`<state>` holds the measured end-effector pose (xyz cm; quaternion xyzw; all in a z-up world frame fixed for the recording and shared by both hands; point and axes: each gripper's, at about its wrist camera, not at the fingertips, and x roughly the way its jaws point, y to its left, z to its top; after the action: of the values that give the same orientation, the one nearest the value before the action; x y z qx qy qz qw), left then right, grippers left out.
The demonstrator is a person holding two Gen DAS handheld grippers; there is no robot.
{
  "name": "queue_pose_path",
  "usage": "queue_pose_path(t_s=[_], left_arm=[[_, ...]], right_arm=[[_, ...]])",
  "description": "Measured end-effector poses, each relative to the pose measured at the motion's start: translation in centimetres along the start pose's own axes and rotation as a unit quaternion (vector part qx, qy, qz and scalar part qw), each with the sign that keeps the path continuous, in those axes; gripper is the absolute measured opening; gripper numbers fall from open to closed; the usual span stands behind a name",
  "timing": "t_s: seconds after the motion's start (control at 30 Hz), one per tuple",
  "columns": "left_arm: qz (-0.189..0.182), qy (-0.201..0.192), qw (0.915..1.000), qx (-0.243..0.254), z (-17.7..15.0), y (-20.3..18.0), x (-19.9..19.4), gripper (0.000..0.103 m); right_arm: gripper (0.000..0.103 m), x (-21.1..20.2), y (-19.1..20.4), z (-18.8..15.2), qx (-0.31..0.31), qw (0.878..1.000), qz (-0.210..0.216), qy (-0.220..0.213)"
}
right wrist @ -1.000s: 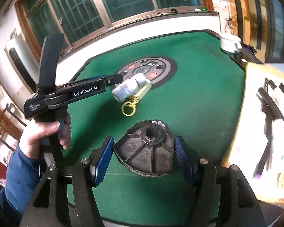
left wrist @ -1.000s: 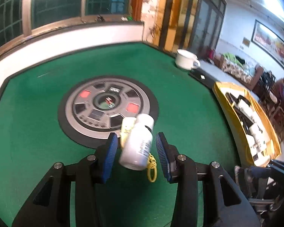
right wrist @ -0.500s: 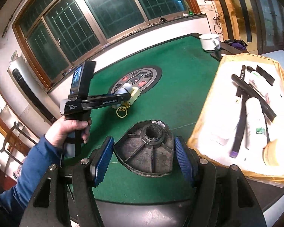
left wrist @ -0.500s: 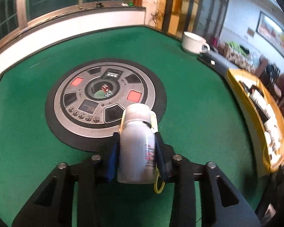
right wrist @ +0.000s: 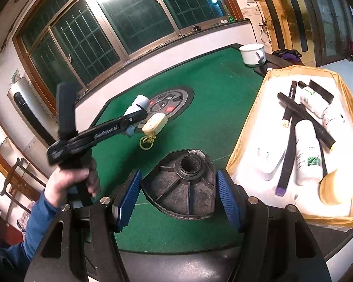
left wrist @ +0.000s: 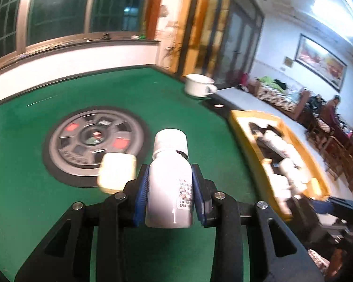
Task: Organize rigid objects
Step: 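Carry the black cone and white bottle over the tray with both tools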
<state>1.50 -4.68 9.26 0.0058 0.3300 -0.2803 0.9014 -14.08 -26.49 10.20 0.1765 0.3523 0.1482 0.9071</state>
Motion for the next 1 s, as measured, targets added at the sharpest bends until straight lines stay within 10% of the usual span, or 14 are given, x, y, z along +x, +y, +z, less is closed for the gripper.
queue_pose_path(t_s=[0.5,1.0], left_arm=[[-0.107,0.007,0.9935,0.038,2.2,-8.8,0.6,0.032],[-0.129,0.033,0.9866,0.094,1.6,-15.9,2.8,0.032]], right_arm=[[0.060,-6.5,-7.0,4.0,0.054,0.993,-0.064,-0.082],[0.060,-8.1,-11.6,3.8,0.095,0.987,-0.090,-0.088]])
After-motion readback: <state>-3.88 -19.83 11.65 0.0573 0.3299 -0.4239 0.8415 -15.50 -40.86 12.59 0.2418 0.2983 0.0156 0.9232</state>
